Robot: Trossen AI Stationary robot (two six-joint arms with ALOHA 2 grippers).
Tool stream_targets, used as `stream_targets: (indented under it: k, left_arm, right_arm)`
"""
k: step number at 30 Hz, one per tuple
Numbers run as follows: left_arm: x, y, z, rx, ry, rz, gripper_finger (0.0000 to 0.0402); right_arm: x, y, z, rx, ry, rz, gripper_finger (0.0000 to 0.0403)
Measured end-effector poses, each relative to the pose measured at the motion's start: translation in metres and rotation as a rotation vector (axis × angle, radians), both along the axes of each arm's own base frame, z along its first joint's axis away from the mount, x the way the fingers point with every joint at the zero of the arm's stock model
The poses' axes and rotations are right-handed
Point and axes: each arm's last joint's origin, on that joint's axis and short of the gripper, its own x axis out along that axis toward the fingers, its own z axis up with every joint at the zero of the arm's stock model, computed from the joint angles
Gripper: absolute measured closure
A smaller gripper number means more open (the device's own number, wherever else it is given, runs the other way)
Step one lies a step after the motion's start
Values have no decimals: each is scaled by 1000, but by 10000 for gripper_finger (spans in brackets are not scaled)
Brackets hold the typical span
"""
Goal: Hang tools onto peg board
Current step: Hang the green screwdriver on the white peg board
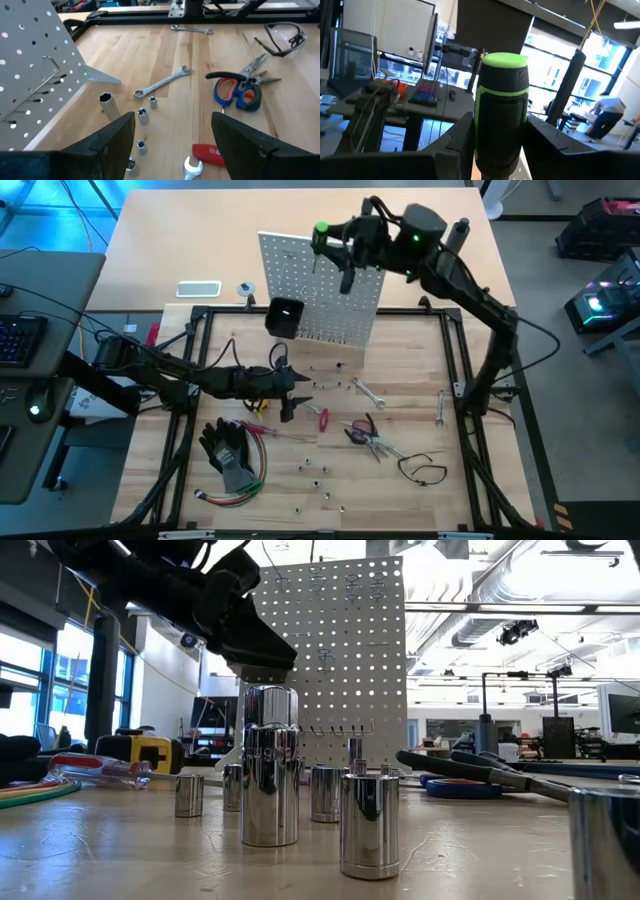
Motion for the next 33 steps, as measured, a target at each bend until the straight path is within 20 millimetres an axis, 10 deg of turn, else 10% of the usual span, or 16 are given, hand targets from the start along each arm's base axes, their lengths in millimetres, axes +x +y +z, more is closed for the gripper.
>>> stream_targets:
  k: [33]
  left_arm:
    - [-3,0,-6,-16,49,19,147]
  right_arm:
    - [-11,-36,2,60,23,-52,281]
